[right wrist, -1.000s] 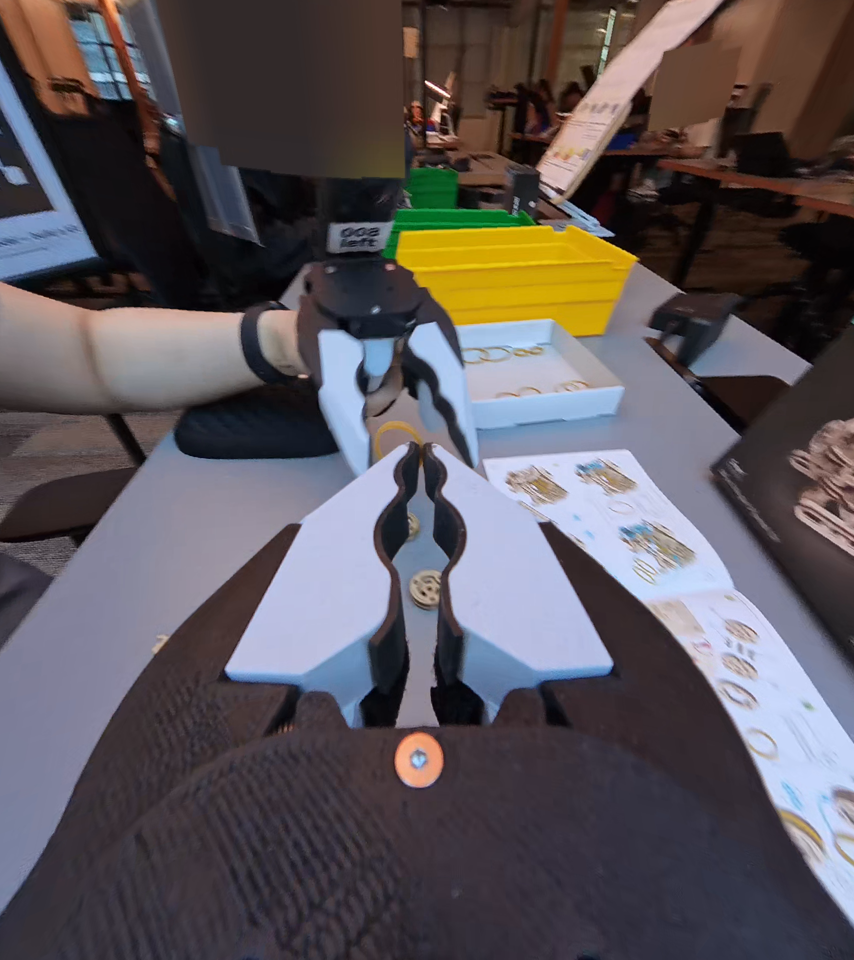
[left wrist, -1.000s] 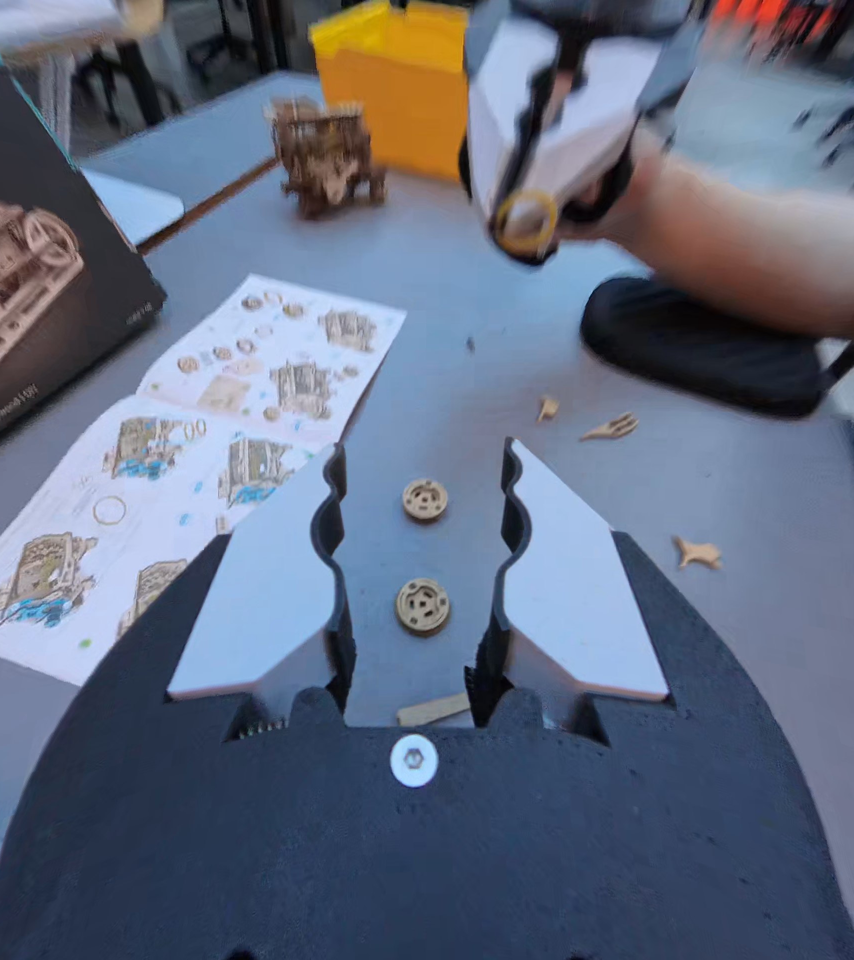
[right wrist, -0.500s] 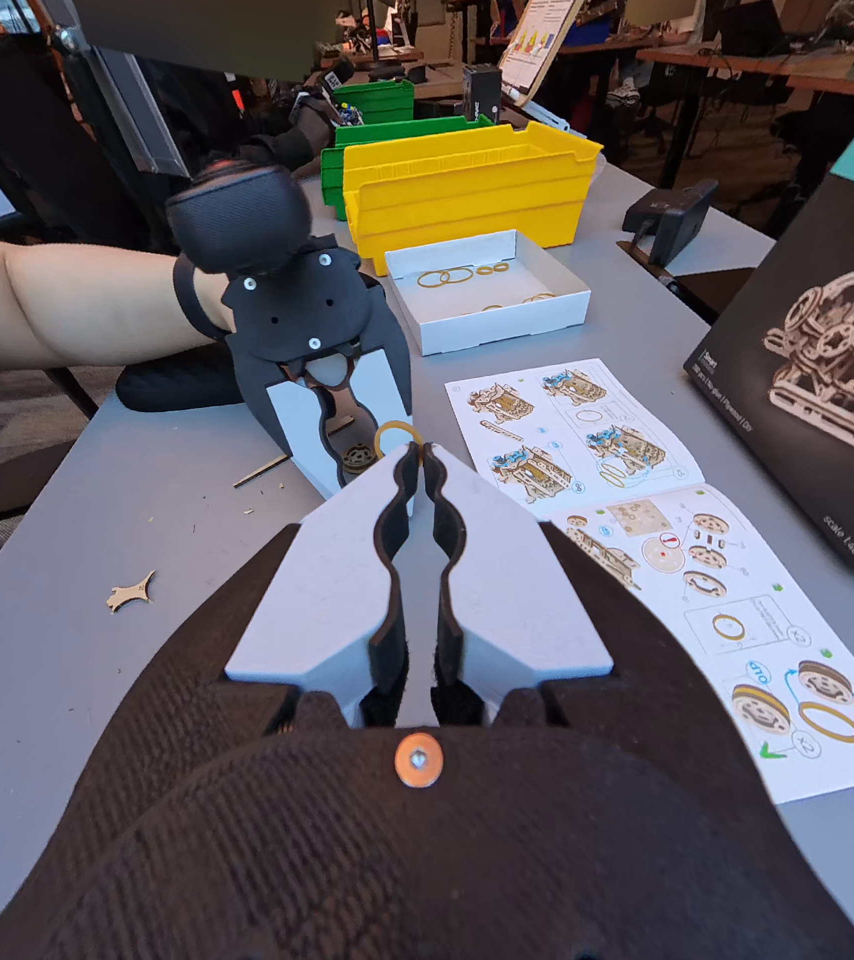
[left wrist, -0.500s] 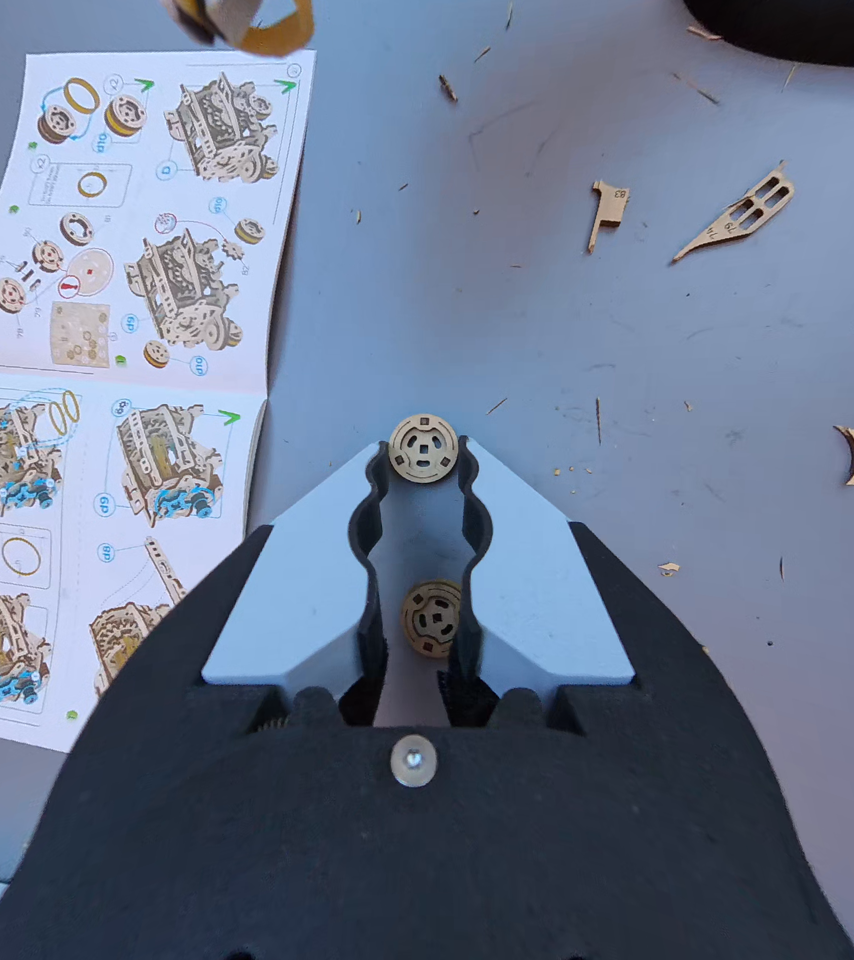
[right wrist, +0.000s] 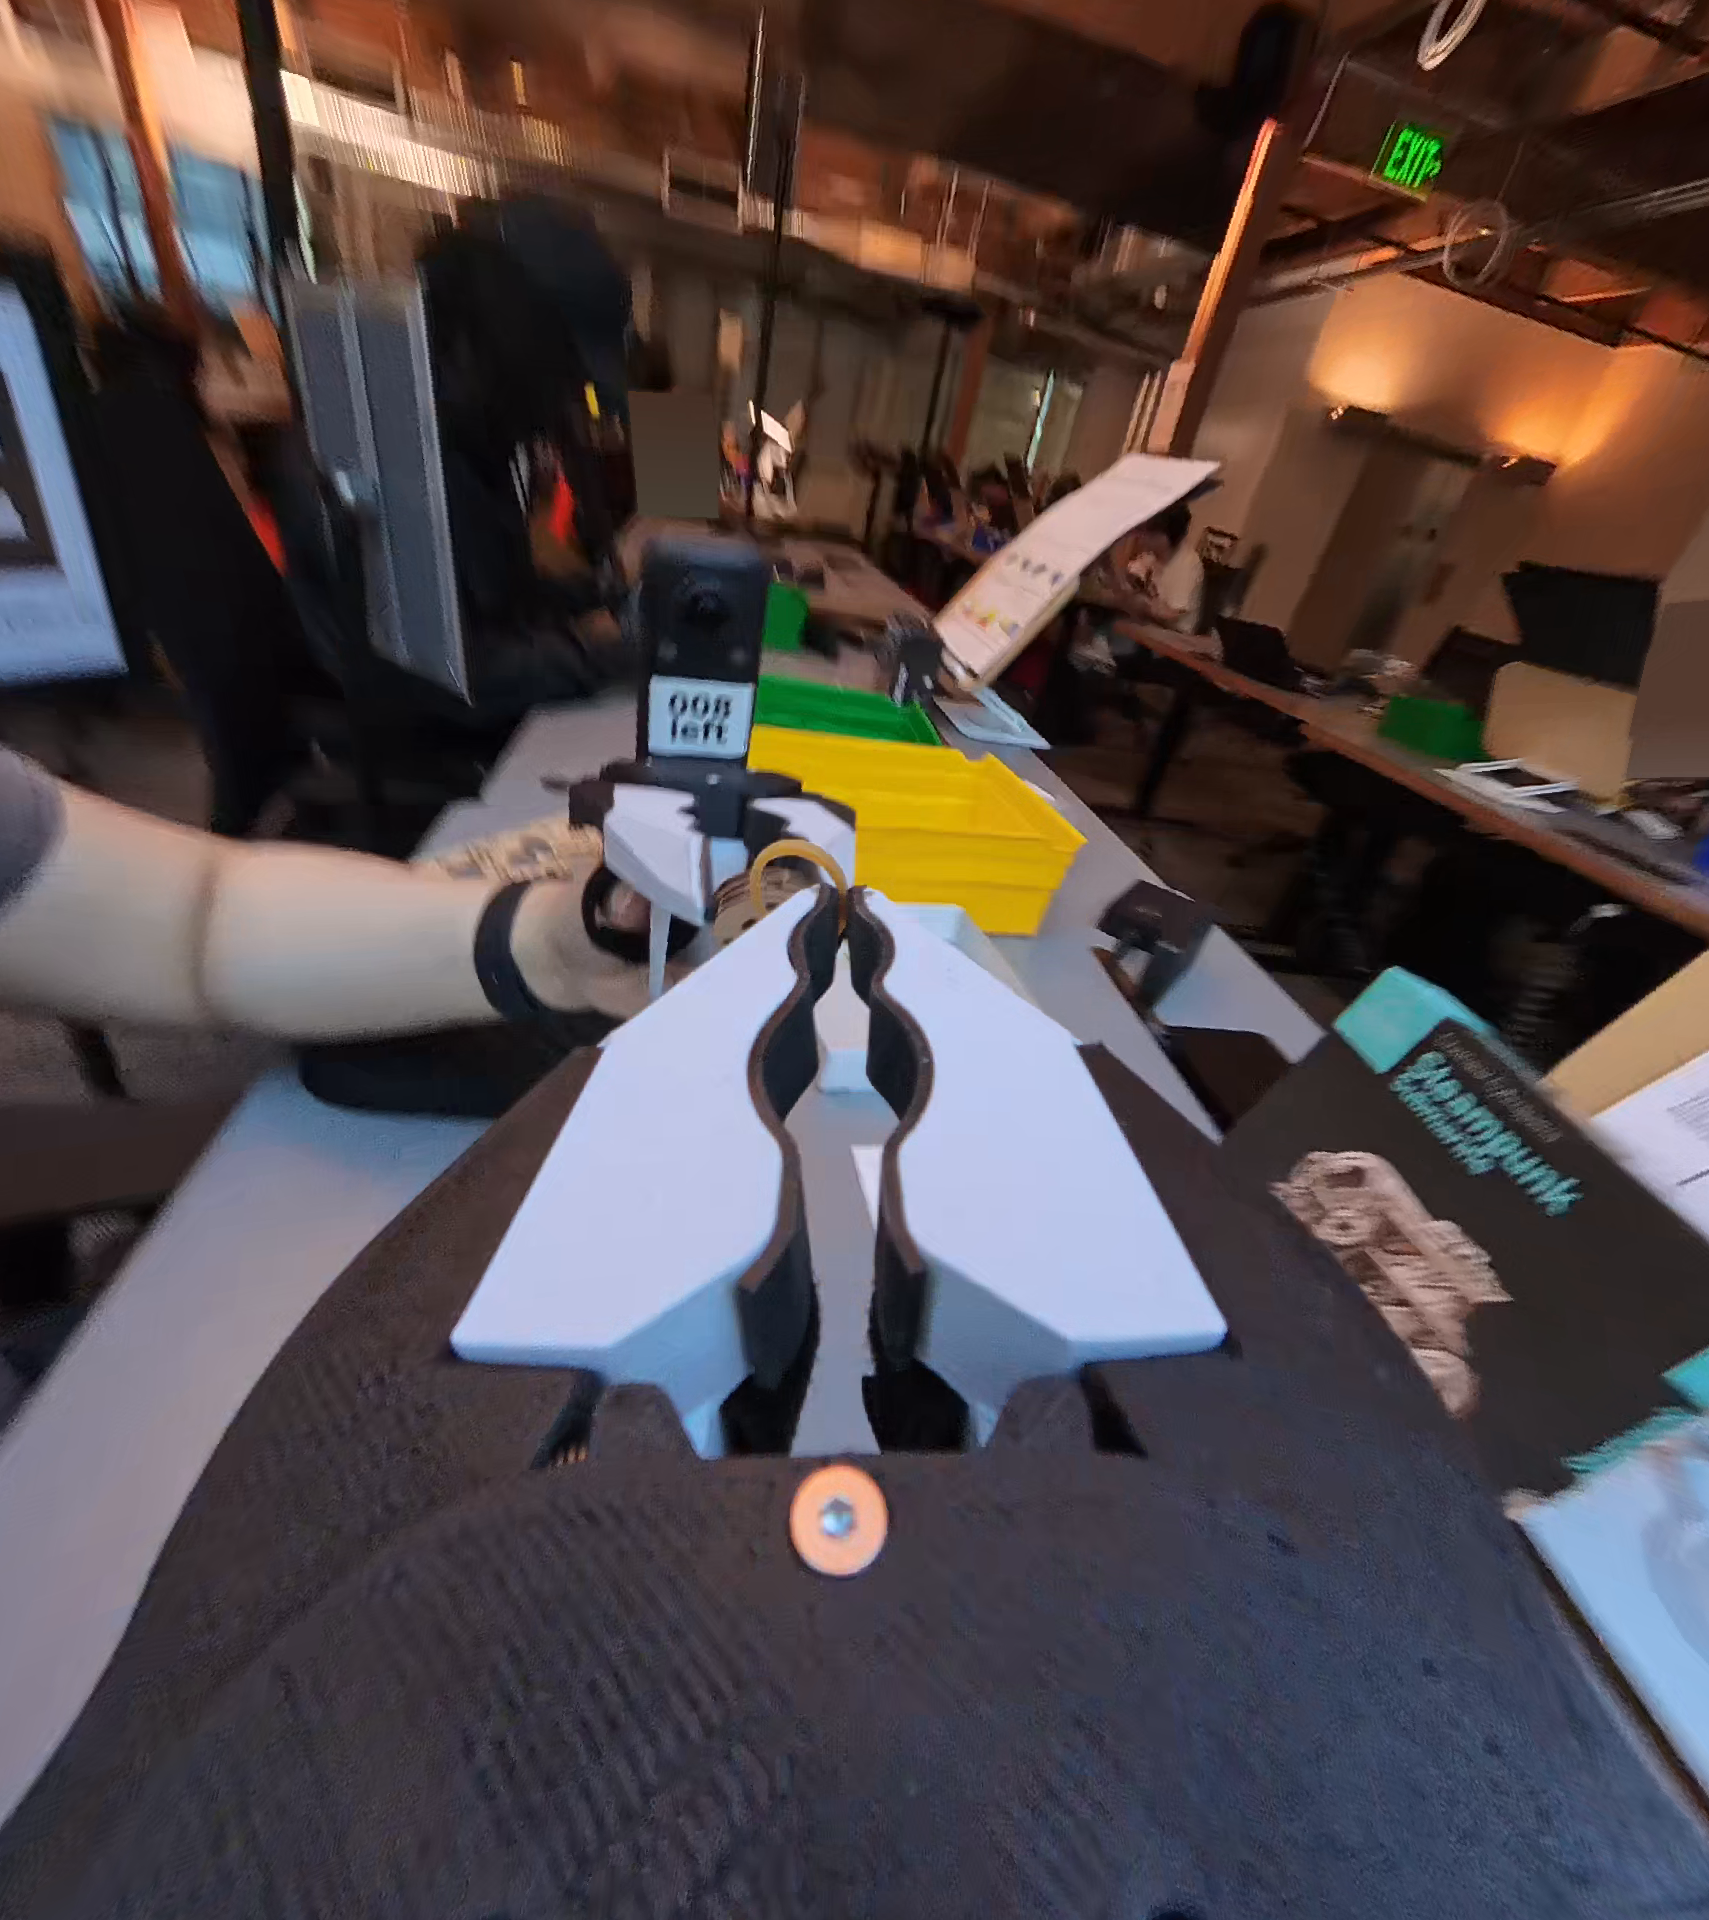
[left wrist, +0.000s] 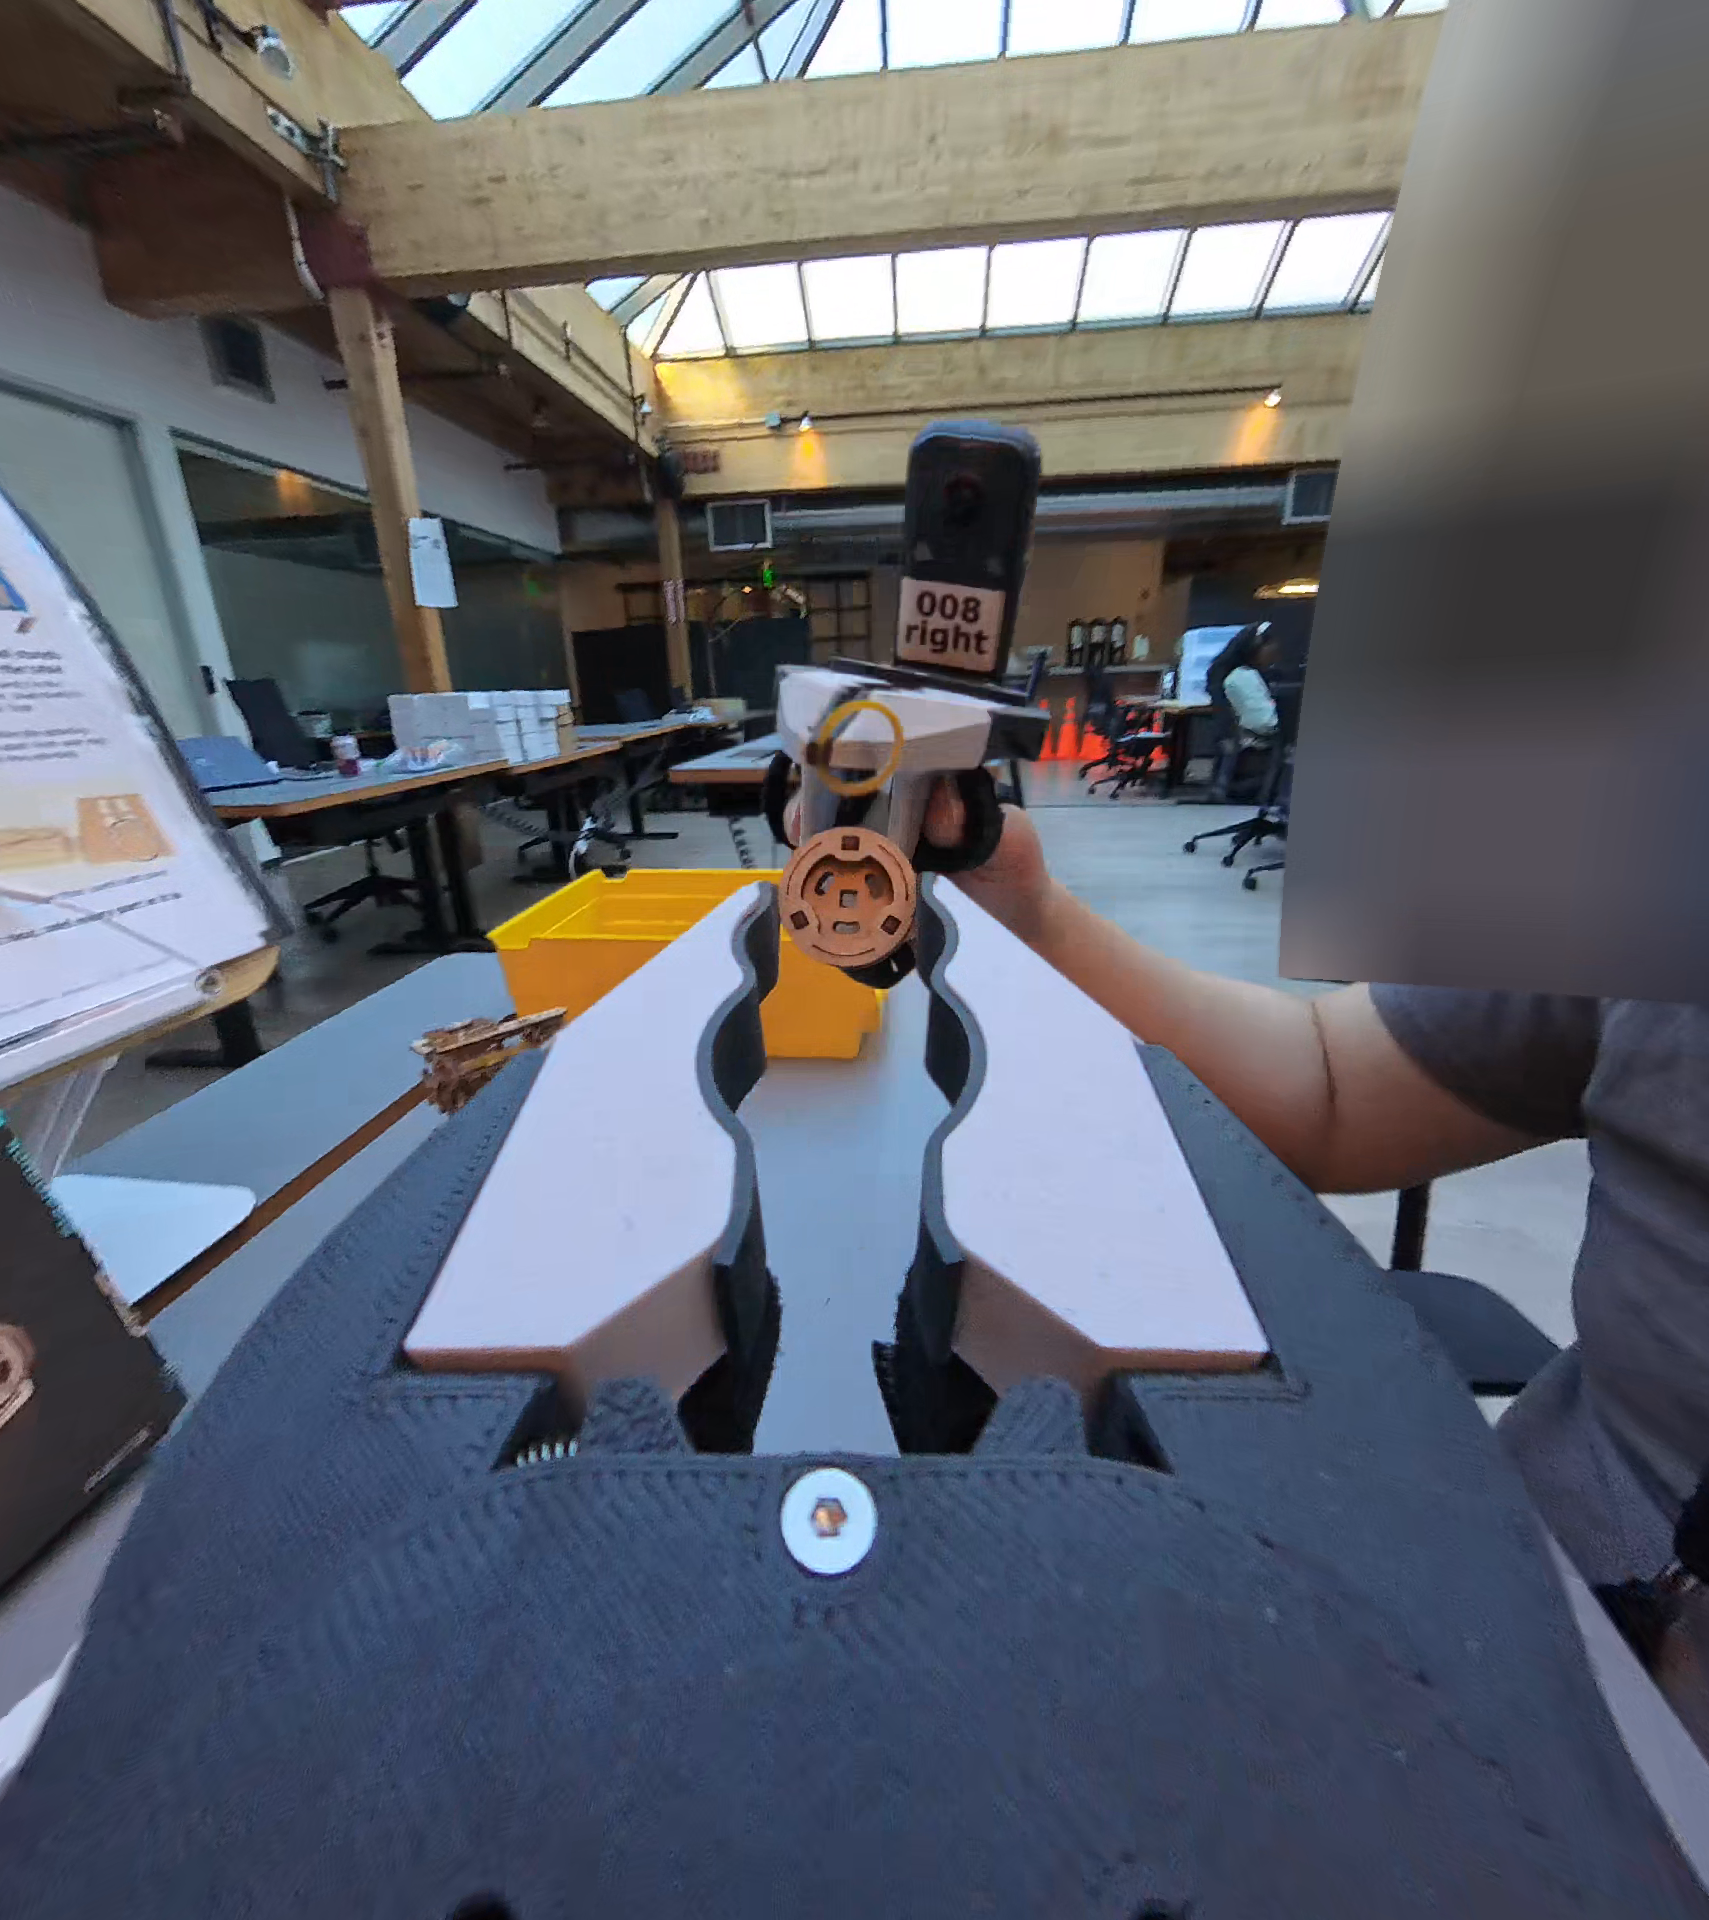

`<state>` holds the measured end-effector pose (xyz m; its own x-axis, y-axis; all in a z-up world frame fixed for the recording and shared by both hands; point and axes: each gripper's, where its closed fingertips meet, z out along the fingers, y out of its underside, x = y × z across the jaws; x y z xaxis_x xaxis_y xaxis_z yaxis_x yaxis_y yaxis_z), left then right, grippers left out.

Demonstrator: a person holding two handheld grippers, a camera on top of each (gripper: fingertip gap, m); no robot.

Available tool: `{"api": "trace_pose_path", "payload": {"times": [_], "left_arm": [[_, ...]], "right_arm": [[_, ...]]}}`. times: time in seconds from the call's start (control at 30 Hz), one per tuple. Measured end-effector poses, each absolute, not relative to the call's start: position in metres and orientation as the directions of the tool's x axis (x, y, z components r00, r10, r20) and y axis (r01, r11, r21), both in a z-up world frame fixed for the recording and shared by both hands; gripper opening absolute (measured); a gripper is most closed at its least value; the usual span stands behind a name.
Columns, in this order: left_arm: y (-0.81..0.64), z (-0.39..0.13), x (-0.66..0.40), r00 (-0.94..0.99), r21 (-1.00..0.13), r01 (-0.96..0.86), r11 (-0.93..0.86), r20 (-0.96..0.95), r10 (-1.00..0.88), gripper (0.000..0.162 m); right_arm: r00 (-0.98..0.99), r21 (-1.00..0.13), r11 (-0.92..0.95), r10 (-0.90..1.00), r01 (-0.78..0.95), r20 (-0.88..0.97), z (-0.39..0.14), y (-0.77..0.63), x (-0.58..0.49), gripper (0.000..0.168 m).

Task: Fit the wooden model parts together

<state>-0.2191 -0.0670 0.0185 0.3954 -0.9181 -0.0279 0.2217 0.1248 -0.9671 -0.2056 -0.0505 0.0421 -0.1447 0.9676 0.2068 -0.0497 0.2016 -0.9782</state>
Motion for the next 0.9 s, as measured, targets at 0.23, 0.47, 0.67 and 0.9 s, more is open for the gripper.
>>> {"api": "trace_pose_path", "payload": {"times": [0.23, 0.47, 0.67, 0.9], "left_arm": [[-0.063, 0.058, -0.216, 0.151, -0.923, 0.382, -0.048, 0.113, -0.982, 0.024], [-0.057, 0.033, -0.214, -0.106, -0.841, 0.393, -0.372, 0.360, -0.927, 0.024], [-0.070, -0.027, -0.206, -0.107, -0.869, 0.145, -0.473, 0.462, -0.880, 0.024], [-0.078, -0.044, -0.203, -0.082, -0.910, 0.068, -0.409, 0.404, -0.911, 0.024]], "right_arm": [[-0.078, -0.833, 0.502, 0.863, 0.232, 0.499, 0.058, -0.057, -0.216, 0.000], [-0.096, -0.768, 0.473, 0.871, 0.433, 0.482, 0.050, -0.046, -0.217, 0.000], [-0.333, -0.701, 0.545, 0.838, 0.460, 0.433, 0.000, -0.064, -0.216, 0.000], [-0.460, -0.651, 0.563, 0.817, 0.509, 0.347, -0.036, -0.069, -0.217, 0.000]]}}
